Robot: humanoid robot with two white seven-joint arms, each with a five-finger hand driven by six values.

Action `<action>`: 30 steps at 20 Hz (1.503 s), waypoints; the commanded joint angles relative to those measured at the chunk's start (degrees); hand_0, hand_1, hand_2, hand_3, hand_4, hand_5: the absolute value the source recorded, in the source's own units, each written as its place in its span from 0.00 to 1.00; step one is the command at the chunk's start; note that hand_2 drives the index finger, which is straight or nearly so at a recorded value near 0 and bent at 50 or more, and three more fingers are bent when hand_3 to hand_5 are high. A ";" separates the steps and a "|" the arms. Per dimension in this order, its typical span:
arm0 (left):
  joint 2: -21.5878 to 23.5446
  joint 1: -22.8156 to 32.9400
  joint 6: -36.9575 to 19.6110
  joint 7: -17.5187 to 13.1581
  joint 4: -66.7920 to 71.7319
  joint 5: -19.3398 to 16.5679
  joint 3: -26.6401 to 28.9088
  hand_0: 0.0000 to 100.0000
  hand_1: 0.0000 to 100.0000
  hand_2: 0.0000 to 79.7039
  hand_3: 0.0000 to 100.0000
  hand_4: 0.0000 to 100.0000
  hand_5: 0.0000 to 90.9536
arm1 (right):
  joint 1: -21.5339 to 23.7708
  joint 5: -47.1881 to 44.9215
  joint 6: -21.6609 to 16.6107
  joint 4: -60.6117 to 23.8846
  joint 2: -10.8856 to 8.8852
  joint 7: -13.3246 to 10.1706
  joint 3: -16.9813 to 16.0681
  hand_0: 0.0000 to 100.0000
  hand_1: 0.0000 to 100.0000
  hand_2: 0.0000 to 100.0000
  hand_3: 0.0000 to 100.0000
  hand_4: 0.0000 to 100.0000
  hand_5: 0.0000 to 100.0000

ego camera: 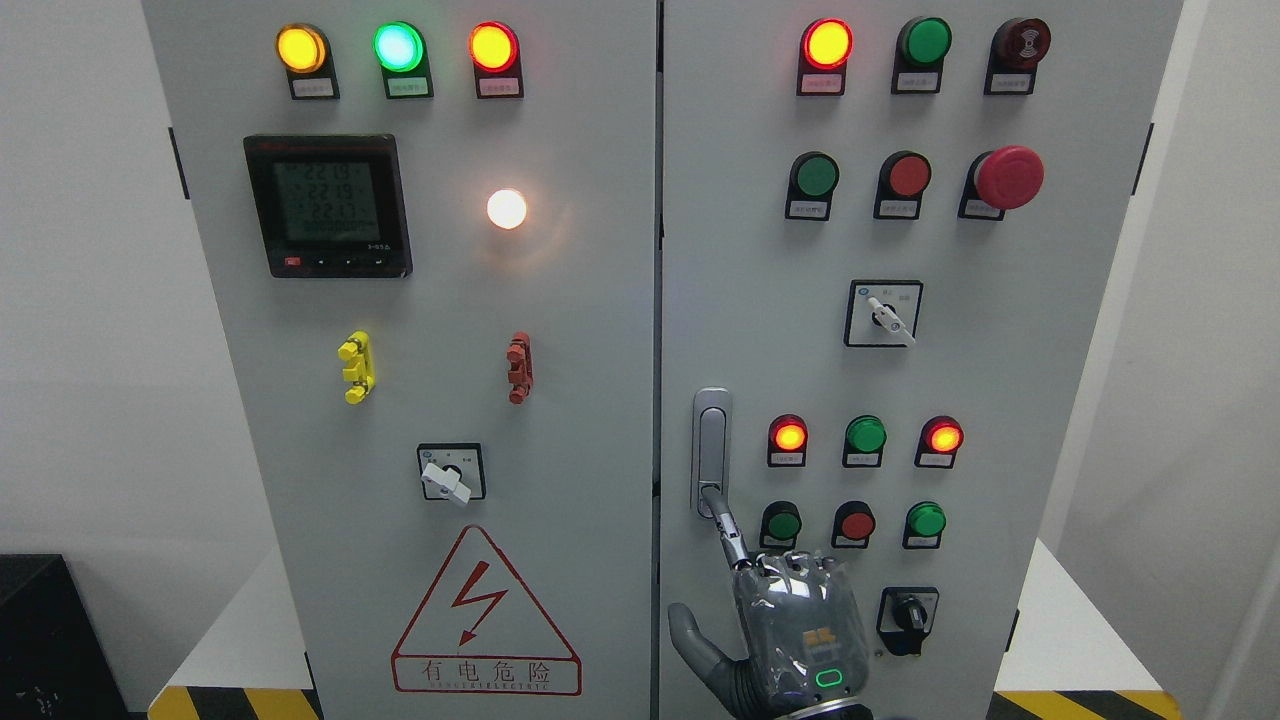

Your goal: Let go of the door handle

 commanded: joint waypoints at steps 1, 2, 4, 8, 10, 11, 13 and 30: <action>0.00 0.00 0.01 0.03 -1.14 0.00 -1.23 0.00 0.00 0.03 0.09 0.01 0.00 | -0.01 -0.02 0.17 0.44 0.16 0.12 0.10 0.32 0.34 0.01 1.00 1.00 0.99; 0.00 0.00 0.01 0.03 -1.14 0.00 -1.23 0.00 0.00 0.03 0.09 0.01 0.00 | -0.01 -0.02 0.25 0.53 0.16 0.21 0.10 0.32 0.34 0.01 1.00 1.00 0.99; 0.00 0.00 0.01 0.03 -1.14 0.00 -1.23 0.00 0.00 0.03 0.09 0.01 0.00 | 0.07 -0.02 0.26 0.45 0.16 1.26 0.01 0.32 0.34 0.01 1.00 1.00 0.99; 0.00 0.00 0.01 0.03 -1.14 0.00 -1.23 0.00 0.00 0.03 0.09 0.01 0.00 | 0.07 -0.02 0.26 0.44 0.16 1.53 0.01 0.32 0.34 0.01 1.00 1.00 0.99; 0.00 0.00 0.01 0.03 -1.14 0.00 -1.23 0.00 0.00 0.03 0.09 0.01 0.00 | 0.07 -0.02 0.26 0.44 0.16 1.53 0.10 0.32 0.34 0.00 1.00 1.00 0.99; 0.00 0.00 0.01 0.03 -1.14 0.00 -1.23 0.00 0.00 0.03 0.09 0.01 0.00 | 0.07 -0.02 0.26 0.44 0.16 1.53 0.01 0.32 0.34 0.00 1.00 1.00 0.99; 0.00 0.00 0.01 0.03 -1.14 0.00 -1.23 0.00 0.00 0.03 0.09 0.01 0.00 | 0.07 -0.02 0.26 0.44 0.16 1.70 0.01 0.31 0.34 0.00 1.00 1.00 0.99; 0.00 0.00 0.01 0.03 -1.14 0.00 -1.23 0.00 0.00 0.03 0.09 0.01 0.00 | 0.87 -0.02 0.69 0.36 0.25 2.23 0.19 0.31 0.34 0.00 1.00 1.00 0.99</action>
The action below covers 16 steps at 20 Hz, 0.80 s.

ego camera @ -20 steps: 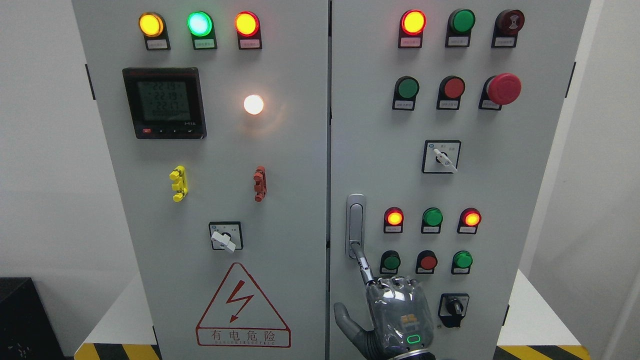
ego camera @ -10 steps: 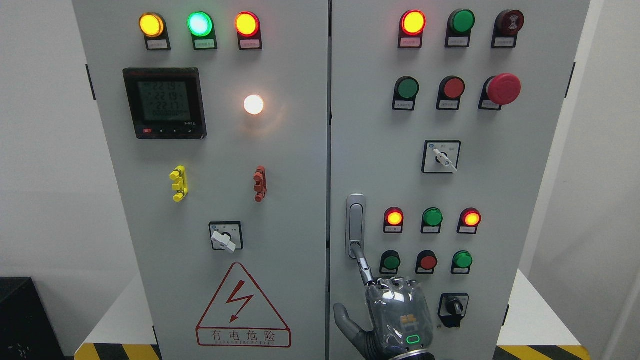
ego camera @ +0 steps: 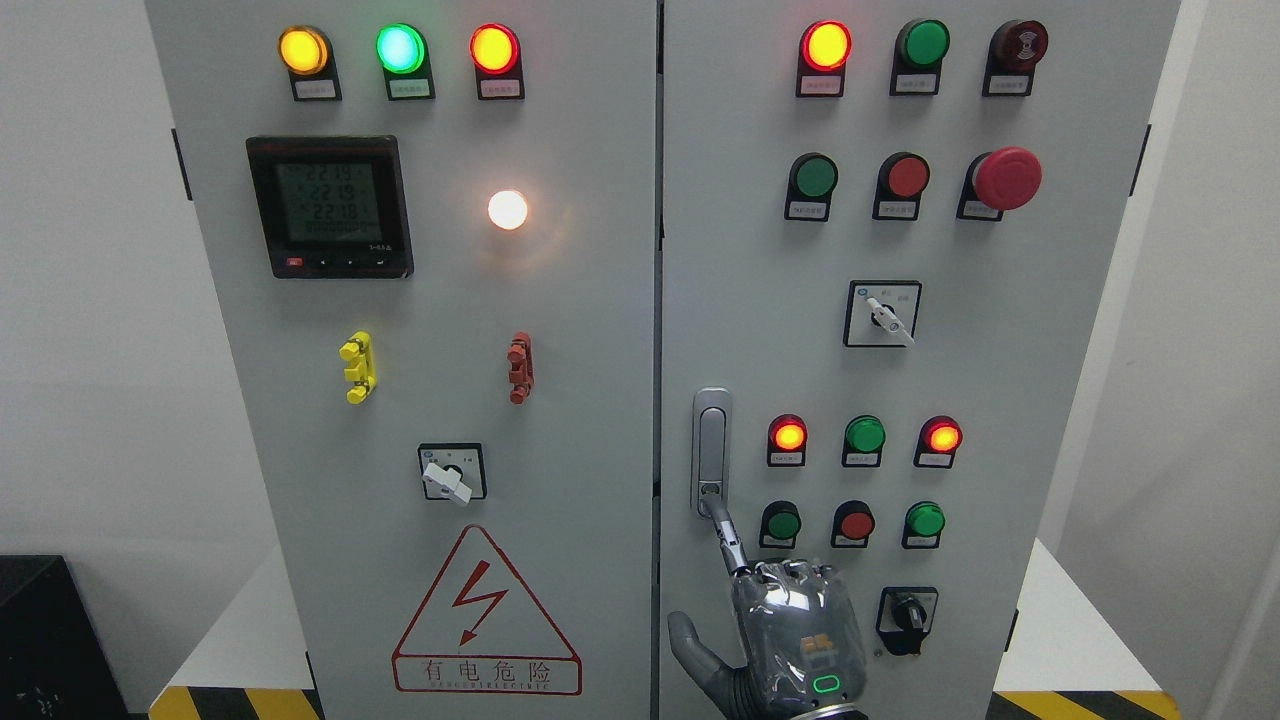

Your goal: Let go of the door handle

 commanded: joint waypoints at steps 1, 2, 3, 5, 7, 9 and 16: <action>0.00 0.00 0.02 0.03 -1.14 0.00 -1.23 0.00 0.00 0.03 0.09 0.01 0.00 | 0.19 0.00 0.00 0.12 0.05 1.06 0.26 0.31 0.34 0.00 1.00 1.00 0.99; 0.00 0.00 0.02 0.03 -1.14 0.00 -1.23 0.00 0.00 0.03 0.09 0.01 0.00 | 0.19 0.00 0.09 0.12 0.05 1.15 0.26 0.31 0.34 0.00 1.00 1.00 0.99; 0.00 0.00 0.02 0.03 -1.14 0.00 -1.23 0.00 0.00 0.03 0.09 0.01 0.00 | 0.19 0.00 0.35 0.03 0.05 1.15 0.35 0.31 0.34 0.00 1.00 1.00 0.99; 0.00 0.00 0.02 0.03 -1.14 0.00 -1.23 0.00 0.00 0.03 0.09 0.01 0.00 | 0.28 0.00 0.62 0.03 0.05 1.24 0.35 0.31 0.34 0.00 1.00 1.00 0.99; 0.00 0.00 0.02 0.03 -1.14 0.00 -1.23 0.00 0.00 0.03 0.09 0.01 0.00 | 0.28 0.00 0.62 0.03 0.05 1.24 0.35 0.31 0.34 0.00 1.00 1.00 0.99; 0.00 0.00 0.02 0.03 -1.14 0.00 -1.23 0.00 0.00 0.03 0.09 0.01 0.00 | 0.19 0.00 0.62 -0.06 0.05 1.24 0.35 0.31 0.34 0.00 1.00 1.00 0.99; 0.00 0.00 0.02 0.03 -1.14 0.00 -1.23 0.00 0.00 0.03 0.09 0.01 0.00 | 0.63 0.00 0.62 -0.06 0.05 1.24 0.44 0.31 0.34 0.00 1.00 1.00 0.99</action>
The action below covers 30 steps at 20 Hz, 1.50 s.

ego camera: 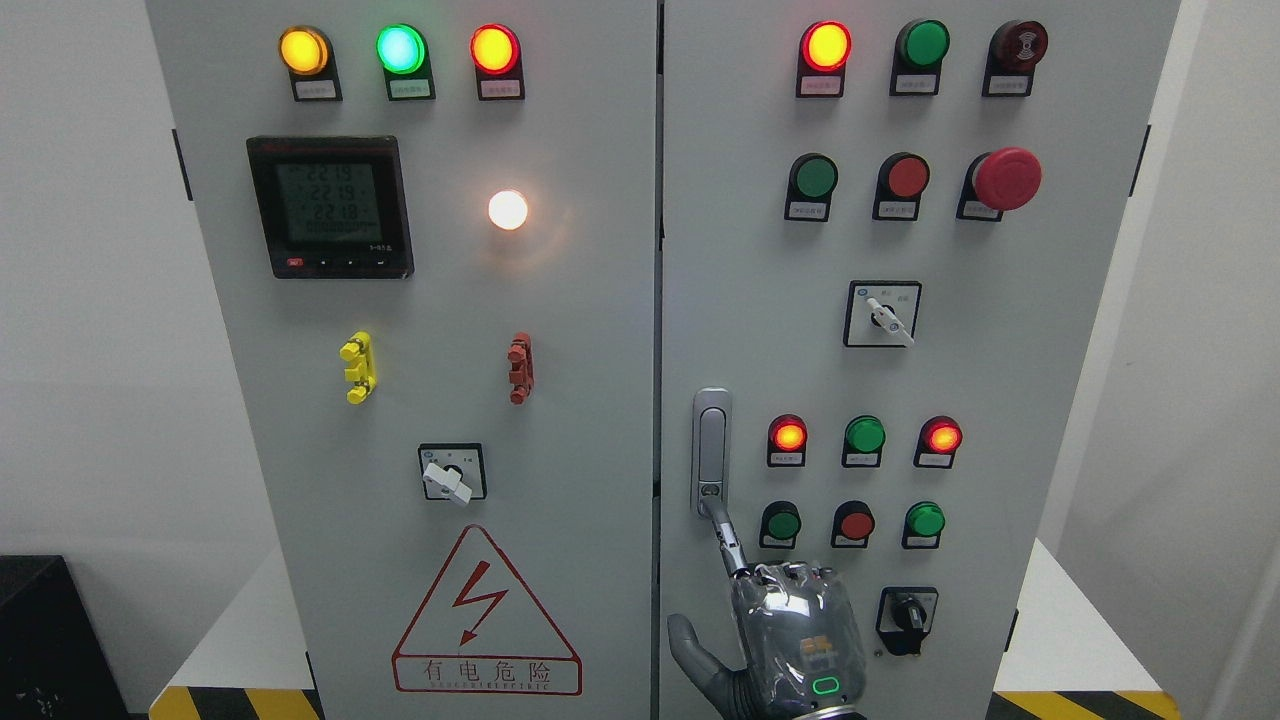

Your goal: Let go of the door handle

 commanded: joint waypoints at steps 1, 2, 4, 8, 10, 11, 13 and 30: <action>0.00 0.00 0.02 0.03 -1.14 0.00 -1.23 0.00 0.00 0.03 0.09 0.01 0.00 | 0.36 0.00 -0.08 0.56 0.00 -0.07 0.12 0.31 0.34 0.00 1.00 1.00 0.99; 0.00 0.00 0.02 0.03 -1.14 0.00 -1.23 0.00 0.00 0.03 0.09 0.01 0.00 | 0.36 0.00 -0.08 0.56 0.00 -0.07 0.12 0.31 0.34 0.00 1.00 1.00 0.99; 0.00 0.00 0.02 0.03 -1.14 0.00 -1.23 0.00 0.00 0.03 0.09 0.01 0.00 | 0.36 0.00 -0.08 0.47 0.00 -0.07 0.12 0.31 0.34 0.00 1.00 1.00 0.99; 0.00 0.00 0.02 0.03 -1.14 0.00 -1.23 0.00 0.00 0.03 0.09 0.01 0.00 | 0.89 0.00 -0.08 0.47 0.00 -0.07 0.12 0.31 0.34 0.00 1.00 1.00 0.99; 0.00 0.00 0.02 0.03 -1.14 0.00 -1.23 0.00 0.00 0.03 0.09 0.01 0.00 | 0.89 0.00 -0.08 0.47 0.00 -0.07 0.12 0.31 0.34 0.00 1.00 1.00 0.99; 0.00 0.00 0.02 0.03 -1.14 0.00 -1.23 0.00 0.00 0.03 0.09 0.01 0.00 | 0.89 0.00 -0.08 0.47 0.00 -0.07 0.12 0.31 0.34 0.00 1.00 1.00 0.99; 0.00 0.00 0.02 0.03 -1.14 0.00 -1.23 0.00 0.00 0.03 0.09 0.01 0.00 | 0.89 0.00 -0.08 0.38 0.00 -0.07 0.12 0.31 0.34 0.00 1.00 1.00 0.99; 0.00 0.00 0.02 0.03 -1.14 0.00 -1.23 0.00 0.00 0.03 0.09 0.01 0.00 | 0.80 0.00 -0.08 -3.57 -0.09 -0.77 0.12 0.31 0.34 0.03 1.00 1.00 0.98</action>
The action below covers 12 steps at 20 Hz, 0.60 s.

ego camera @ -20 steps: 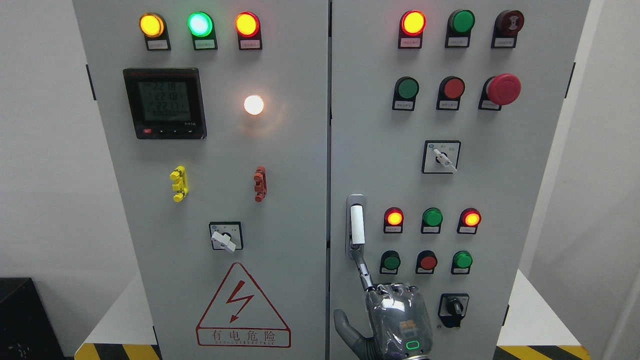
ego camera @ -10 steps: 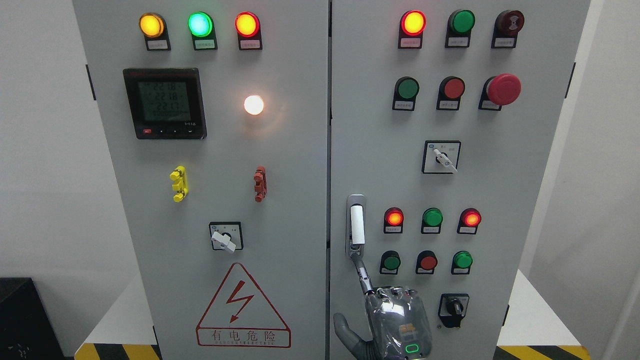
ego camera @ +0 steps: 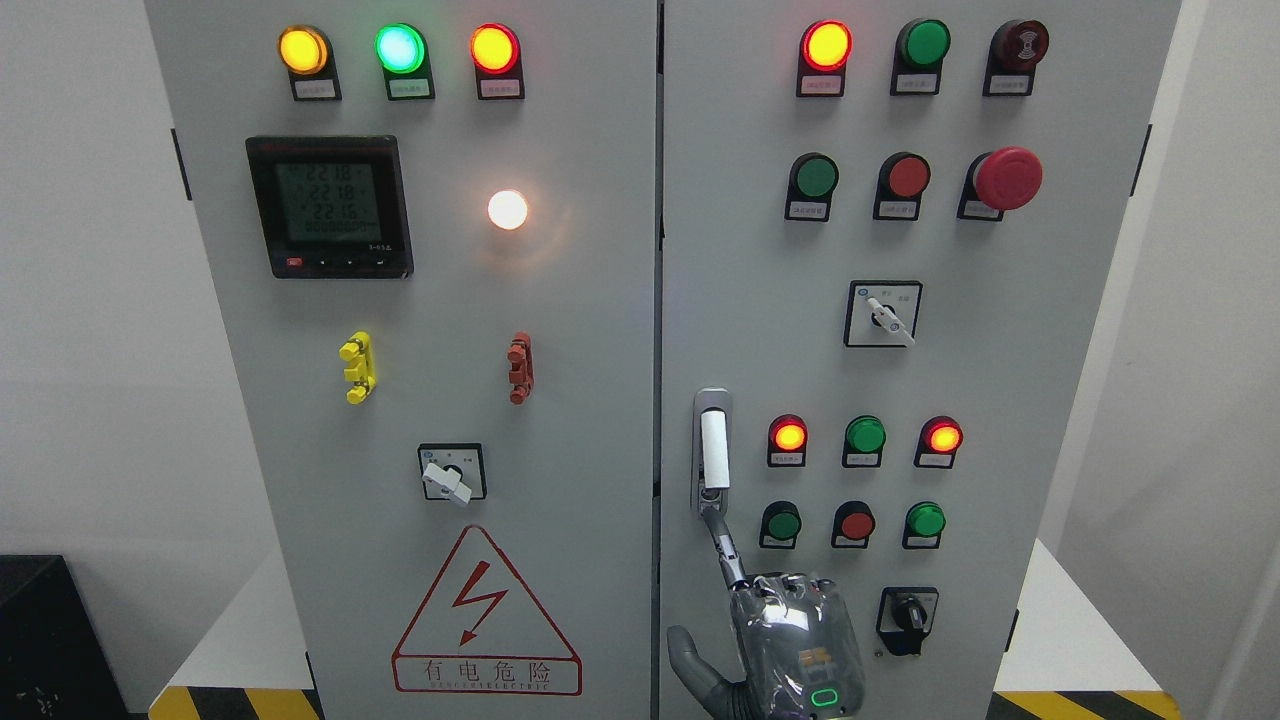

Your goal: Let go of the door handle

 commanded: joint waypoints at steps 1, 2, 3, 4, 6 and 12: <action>0.00 0.00 0.02 0.03 -1.14 0.00 -1.23 0.00 0.00 0.03 0.09 0.01 0.00 | -0.05 0.01 0.01 -3.20 0.02 -0.39 0.02 0.31 0.34 0.03 1.00 1.00 0.98; 0.00 0.00 0.02 0.03 -1.14 0.00 -1.23 0.00 0.00 0.03 0.09 0.01 0.00 | 0.03 0.01 0.01 -3.29 0.02 -0.39 0.02 0.31 0.34 0.04 1.00 0.99 0.98; 0.00 0.00 0.02 0.03 -1.14 0.00 -1.23 0.00 0.00 0.03 0.09 0.01 0.00 | 0.21 -0.08 0.01 -3.55 0.02 -0.48 0.02 0.31 0.34 0.04 1.00 0.98 0.98; 0.00 0.00 0.02 0.03 -1.14 0.00 -1.23 0.00 0.00 0.03 0.09 0.01 0.00 | 0.65 -0.08 0.01 -3.81 0.02 -0.48 0.10 0.31 0.34 0.06 1.00 0.95 0.98; 0.00 0.00 0.02 0.03 -1.14 0.00 -1.23 0.00 0.00 0.03 0.09 0.01 0.00 | 0.83 -0.25 -0.08 -4.17 0.02 -0.56 0.10 0.31 0.34 0.10 1.00 0.92 0.98; 0.00 0.00 0.02 0.03 -1.14 0.00 -1.23 0.00 0.00 0.03 0.09 0.01 0.00 | 1.18 -0.61 -0.25 -4.25 0.02 -2.49 0.02 0.39 0.34 0.34 1.00 0.89 0.92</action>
